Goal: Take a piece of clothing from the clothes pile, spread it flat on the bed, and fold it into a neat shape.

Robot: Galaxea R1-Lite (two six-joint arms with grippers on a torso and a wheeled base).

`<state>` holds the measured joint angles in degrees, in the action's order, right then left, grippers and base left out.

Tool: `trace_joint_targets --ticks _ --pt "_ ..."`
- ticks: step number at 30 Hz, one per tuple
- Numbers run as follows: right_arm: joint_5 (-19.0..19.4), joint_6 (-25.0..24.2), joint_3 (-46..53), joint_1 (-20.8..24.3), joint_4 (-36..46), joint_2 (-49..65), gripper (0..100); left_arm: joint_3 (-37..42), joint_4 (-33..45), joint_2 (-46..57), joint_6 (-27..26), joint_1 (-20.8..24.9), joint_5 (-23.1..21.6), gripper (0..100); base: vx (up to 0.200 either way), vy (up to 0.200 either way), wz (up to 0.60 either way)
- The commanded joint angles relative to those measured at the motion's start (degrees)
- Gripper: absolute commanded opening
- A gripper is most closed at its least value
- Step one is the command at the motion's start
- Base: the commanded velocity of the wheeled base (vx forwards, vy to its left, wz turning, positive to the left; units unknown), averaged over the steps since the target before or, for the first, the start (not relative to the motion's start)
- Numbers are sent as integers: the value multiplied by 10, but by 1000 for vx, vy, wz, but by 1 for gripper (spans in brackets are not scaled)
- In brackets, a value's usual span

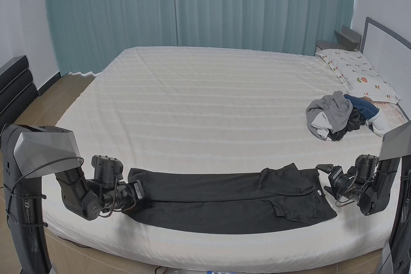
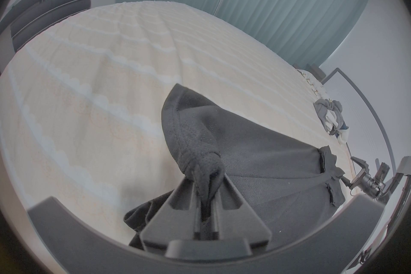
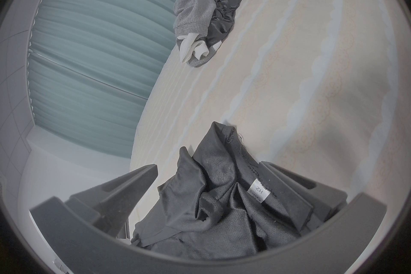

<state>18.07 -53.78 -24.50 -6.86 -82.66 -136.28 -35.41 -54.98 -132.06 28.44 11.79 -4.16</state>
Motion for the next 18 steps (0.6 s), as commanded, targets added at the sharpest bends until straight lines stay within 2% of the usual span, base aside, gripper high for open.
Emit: trace_joint_targets --ticks 1,14,18 --pt "0 0 0 0 0 0 100 -2 0 18 4 -11 2 0 0 0 0" --pt "1 0 0 0 0 0 100 -7 0 19 25 -21 0 0 0 0 0" --pt "2 -1 -5 -4 0 0 100 -7 0 18 27 -21 0 0 -200 0 0"
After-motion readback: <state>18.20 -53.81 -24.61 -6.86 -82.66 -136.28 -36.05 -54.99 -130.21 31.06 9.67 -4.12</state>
